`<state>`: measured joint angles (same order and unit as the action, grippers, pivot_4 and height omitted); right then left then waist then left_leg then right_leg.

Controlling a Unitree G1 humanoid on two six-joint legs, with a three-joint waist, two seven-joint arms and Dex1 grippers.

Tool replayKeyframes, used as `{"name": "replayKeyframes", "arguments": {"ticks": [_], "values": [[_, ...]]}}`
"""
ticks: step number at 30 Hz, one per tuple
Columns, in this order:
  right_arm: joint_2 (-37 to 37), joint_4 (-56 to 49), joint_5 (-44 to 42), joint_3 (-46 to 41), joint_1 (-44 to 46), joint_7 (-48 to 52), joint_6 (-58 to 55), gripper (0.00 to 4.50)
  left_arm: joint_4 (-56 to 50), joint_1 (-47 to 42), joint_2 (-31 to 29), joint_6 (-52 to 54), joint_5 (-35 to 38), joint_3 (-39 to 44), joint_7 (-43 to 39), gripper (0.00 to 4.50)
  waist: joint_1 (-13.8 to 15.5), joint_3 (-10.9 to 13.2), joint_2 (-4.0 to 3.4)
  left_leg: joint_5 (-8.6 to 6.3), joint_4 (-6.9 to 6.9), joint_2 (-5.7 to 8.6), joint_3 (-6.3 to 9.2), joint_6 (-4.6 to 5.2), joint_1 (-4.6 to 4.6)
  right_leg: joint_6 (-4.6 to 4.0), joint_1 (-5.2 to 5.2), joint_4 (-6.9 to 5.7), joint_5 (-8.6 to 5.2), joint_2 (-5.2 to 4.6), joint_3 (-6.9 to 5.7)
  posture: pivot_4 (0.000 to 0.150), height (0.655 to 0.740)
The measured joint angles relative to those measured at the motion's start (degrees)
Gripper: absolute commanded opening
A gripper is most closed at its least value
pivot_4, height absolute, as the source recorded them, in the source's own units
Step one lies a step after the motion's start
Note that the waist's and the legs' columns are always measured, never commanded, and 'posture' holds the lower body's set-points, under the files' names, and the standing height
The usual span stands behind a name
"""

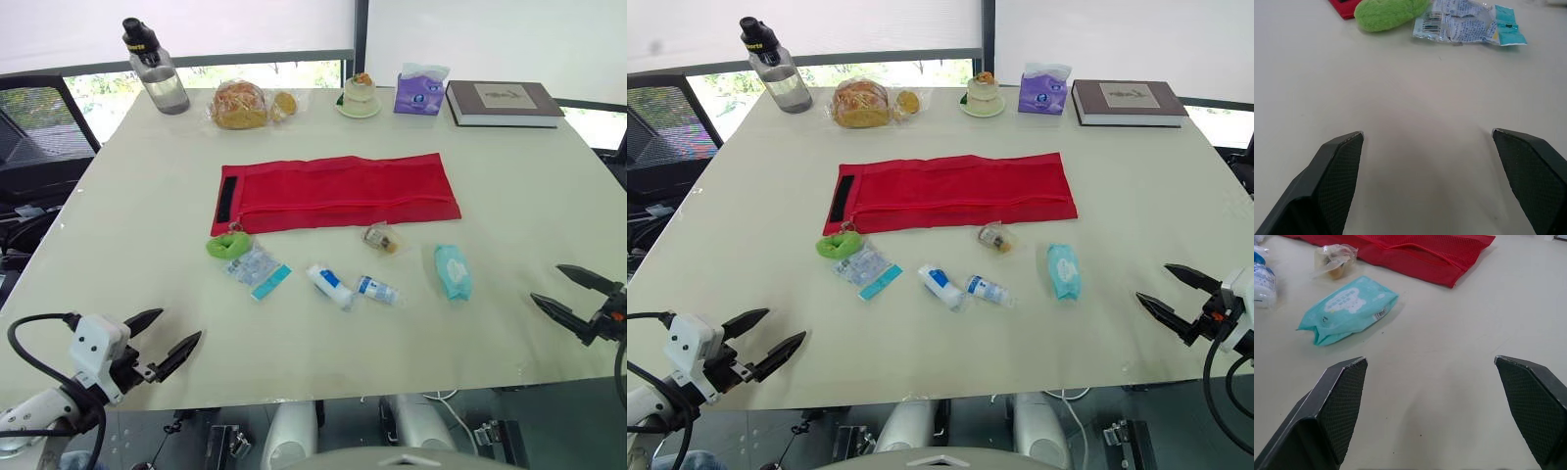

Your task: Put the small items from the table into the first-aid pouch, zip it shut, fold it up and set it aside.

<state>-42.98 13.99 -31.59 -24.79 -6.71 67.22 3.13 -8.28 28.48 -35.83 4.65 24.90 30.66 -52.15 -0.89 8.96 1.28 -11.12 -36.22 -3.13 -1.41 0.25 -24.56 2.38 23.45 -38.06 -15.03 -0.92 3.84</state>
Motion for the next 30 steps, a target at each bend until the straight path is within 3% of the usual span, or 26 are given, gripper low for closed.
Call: {"name": "replayKeyframes", "arguments": {"ticks": [11,23,30], "values": [[-0.9,-18.2,-2.3,-0.4,-3.3,-5.7,-11.6,4.43,-4.8,0.0,-2.5,1.6,4.5,0.3,-5.0,4.50,0.1,0.0,0.00,-0.01,-0.01,0.01,0.01,0.01,-0.05,0.01,0.00,0.00,-0.01,-0.02,-0.01,0.150,0.7400],[-0.9,-22.4,-2.9,-0.6,-3.0,-7.6,-16.1,4.43,-4.9,0.3,-2.4,3.0,5.2,0.3,-5.1,4.50,0.1,0.0,0.00,-0.02,-0.05,-0.01,0.03,0.02,-0.05,0.05,0.00,-0.01,-0.02,-0.01,-0.04,0.150,0.7400],[-0.9,-23.5,-5.4,0.2,0.8,-5.9,-17.7,4.43,-10.1,-1.5,-2.5,13.5,10.8,0.1,-0.5,4.50,0.0,0.0,-0.01,-0.01,-0.05,-0.02,0.06,0.03,-0.03,0.10,0.00,-0.05,0.01,0.04,-0.05,0.150,0.7400]]}}
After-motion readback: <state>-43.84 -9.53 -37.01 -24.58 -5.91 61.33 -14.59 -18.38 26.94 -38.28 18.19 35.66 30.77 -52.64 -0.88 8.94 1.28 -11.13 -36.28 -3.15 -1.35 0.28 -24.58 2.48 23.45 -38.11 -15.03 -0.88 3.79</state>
